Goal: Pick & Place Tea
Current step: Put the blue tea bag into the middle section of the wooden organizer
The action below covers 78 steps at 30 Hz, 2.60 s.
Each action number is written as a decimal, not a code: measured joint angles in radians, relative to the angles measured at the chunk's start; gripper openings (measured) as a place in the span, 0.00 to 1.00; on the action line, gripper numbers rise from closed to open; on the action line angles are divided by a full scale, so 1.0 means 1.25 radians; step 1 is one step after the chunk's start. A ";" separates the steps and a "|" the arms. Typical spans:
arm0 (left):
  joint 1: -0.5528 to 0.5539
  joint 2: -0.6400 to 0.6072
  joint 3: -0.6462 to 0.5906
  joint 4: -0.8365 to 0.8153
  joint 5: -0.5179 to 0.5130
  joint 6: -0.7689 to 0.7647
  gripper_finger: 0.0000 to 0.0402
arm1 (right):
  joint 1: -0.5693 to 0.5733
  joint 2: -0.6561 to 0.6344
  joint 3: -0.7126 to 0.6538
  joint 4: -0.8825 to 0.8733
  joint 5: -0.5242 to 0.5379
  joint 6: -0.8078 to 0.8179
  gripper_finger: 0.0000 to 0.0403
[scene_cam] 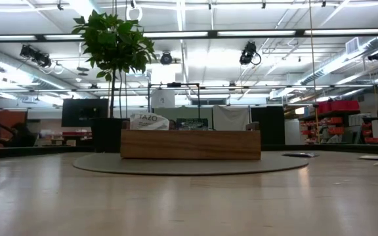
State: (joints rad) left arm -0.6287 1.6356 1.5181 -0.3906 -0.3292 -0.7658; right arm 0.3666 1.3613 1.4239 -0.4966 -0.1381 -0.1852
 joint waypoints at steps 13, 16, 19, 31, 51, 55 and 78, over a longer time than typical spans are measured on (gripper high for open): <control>0.075 -0.001 0.000 0.130 0.112 -0.204 0.03 | 0.029 -0.001 0.001 -0.014 0.030 -0.077 0.35; 0.099 -0.001 0.000 0.189 0.148 -0.233 0.03 | 0.035 0.008 0.001 0.011 0.097 -0.113 0.52; 0.120 -0.001 0.001 0.225 0.178 -0.243 0.03 | 0.035 0.016 0.001 0.059 0.109 -0.115 0.65; 0.148 -0.001 0.001 0.213 0.214 -0.238 0.03 | 0.037 0.018 0.001 0.074 -0.092 -0.028 0.55; 0.182 -0.001 0.001 0.220 0.221 -0.216 0.03 | 0.037 0.045 0.001 0.078 -0.028 -0.093 0.50; 0.187 -0.001 0.001 0.217 0.228 -0.211 0.03 | 0.036 0.060 0.001 0.078 -0.028 -0.109 0.43; 0.186 0.000 0.001 0.215 0.266 -0.173 0.06 | 0.036 0.059 0.001 0.072 -0.037 -0.117 0.19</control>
State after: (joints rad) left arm -0.3962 1.6352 1.5188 -0.1221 0.0032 -0.9823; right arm 0.4122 1.4353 1.4246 -0.4069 -0.1841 -0.3313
